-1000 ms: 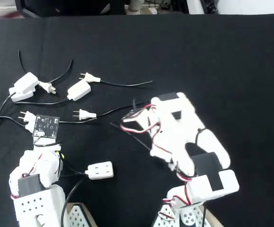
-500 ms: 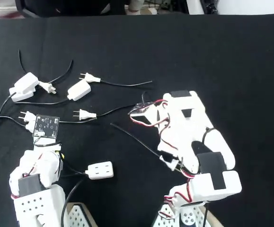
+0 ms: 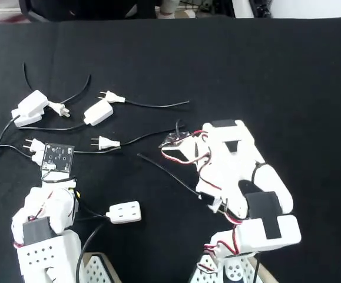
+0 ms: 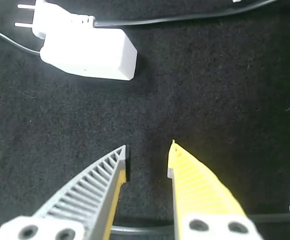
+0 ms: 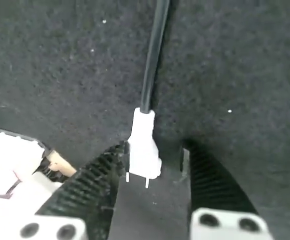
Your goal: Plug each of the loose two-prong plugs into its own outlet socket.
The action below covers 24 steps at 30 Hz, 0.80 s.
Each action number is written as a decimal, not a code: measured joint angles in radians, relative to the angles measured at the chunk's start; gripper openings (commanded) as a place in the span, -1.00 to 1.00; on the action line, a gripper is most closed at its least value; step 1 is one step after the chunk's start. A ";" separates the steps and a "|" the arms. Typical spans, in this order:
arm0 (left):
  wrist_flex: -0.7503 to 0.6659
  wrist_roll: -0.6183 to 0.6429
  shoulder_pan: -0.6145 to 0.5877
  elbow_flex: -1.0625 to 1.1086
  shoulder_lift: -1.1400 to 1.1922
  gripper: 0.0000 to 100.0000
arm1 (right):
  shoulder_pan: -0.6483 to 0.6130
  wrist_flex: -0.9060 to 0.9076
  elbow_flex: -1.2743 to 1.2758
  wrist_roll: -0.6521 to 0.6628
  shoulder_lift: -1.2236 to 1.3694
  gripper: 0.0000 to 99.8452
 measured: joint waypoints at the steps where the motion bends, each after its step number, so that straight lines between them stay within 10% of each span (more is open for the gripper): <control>1: 0.000 0.000 0.000 0.000 0.000 -0.72 | 0.000 -0.012 0.012 0.000 -0.002 -0.66; 24: 0.008 0.000 0.000 0.000 0.000 -0.72 | -0.107 -0.086 0.101 -0.026 -0.008 -0.98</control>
